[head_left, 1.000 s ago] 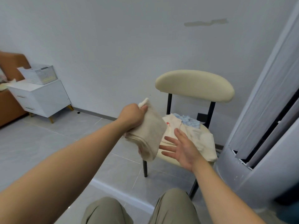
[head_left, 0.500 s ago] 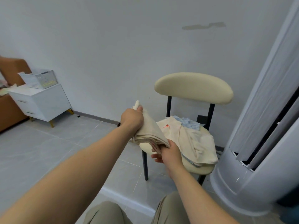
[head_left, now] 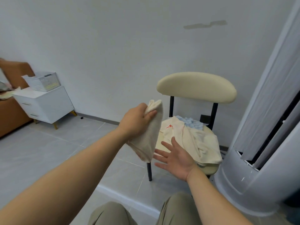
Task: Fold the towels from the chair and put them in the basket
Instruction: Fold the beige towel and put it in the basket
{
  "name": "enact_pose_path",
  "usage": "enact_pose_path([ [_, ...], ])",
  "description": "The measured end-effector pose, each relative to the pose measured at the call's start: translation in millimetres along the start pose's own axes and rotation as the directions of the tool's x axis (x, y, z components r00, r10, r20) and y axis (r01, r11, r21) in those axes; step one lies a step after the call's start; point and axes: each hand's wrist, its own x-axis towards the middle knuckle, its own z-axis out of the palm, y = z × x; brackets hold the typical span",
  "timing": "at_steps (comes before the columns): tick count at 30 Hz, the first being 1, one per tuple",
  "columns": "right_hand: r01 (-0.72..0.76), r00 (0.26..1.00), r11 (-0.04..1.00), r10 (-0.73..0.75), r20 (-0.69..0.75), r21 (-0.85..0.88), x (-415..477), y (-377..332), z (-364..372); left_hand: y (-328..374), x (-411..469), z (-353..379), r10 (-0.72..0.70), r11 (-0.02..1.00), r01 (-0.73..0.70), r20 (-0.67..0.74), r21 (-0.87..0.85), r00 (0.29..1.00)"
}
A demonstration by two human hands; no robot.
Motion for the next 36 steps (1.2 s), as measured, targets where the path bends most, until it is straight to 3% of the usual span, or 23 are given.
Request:
enact_pose_path([
  [3,0.093,0.986,0.995,-0.088,-0.143,0.029,10,-20,23,8,-9,8,0.044,0.996,-0.039,0.056,-0.074,0.997],
  [7,0.183,0.905,0.981,-0.193,-0.38,-0.062,15,-34,24,2,-19,17,-0.04,0.979,0.052,0.061,-0.197,0.997],
  [9,0.282,0.76,0.912,-0.402,-0.511,-0.299,16,-36,22,-9,-22,22,-0.154,0.951,0.157,0.033,-0.266,0.988],
  [10,0.303,0.655,0.823,-0.545,-0.522,-0.48,16,-38,23,-14,-25,27,-0.226,0.92,0.228,0.043,-0.318,0.973],
  [12,0.279,0.507,0.619,-0.744,-0.434,-0.735,15,-43,22,-20,-30,37,-0.349,0.788,0.377,0.151,-0.488,0.925],
  [15,0.246,0.526,0.519,-0.781,-0.337,-0.819,15,-49,19,-18,-30,39,-0.414,0.43,0.587,0.429,-0.686,0.803],
  [17,0.235,0.594,0.532,-0.741,-0.313,-0.814,14,-51,19,-19,-25,37,-0.434,0.359,0.615,0.458,-0.703,0.776],
  [19,0.205,0.61,0.532,-0.726,-0.318,-0.822,14,-51,23,-19,-21,40,-0.456,0.484,0.555,0.346,-0.677,0.82],
  [23,0.15,0.482,0.441,-0.814,-0.324,-0.885,14,-47,29,-14,-29,52,-0.437,0.74,0.381,0.034,-0.554,0.899],
  [26,0.15,0.462,0.426,-0.828,-0.318,-0.892,13,-48,26,-13,-30,54,-0.419,0.79,0.307,-0.103,-0.53,0.902],
  [31,0.116,0.463,0.403,-0.83,-0.31,-0.908,16,-52,28,-15,-28,61,-0.467,0.771,0.347,-0.103,-0.534,0.878],
  [32,0.113,0.456,0.411,-0.83,-0.32,-0.905,17,-55,27,-16,-29,65,-0.494,0.725,0.382,-0.047,-0.573,0.868],
  [33,0.111,0.449,0.423,-0.829,-0.335,-0.899,18,-57,25,-17,-30,70,-0.528,0.626,0.436,0.06,-0.647,0.847],
  [35,0.111,0.448,0.457,-0.816,-0.366,-0.882,18,-60,19,-16,-36,75,-0.519,0.333,0.536,0.324,-0.776,0.791],
  [36,0.118,0.447,0.475,-0.809,-0.38,-0.872,18,-61,18,-16,-41,78,-0.494,0.279,0.573,0.397,-0.771,0.774],
])
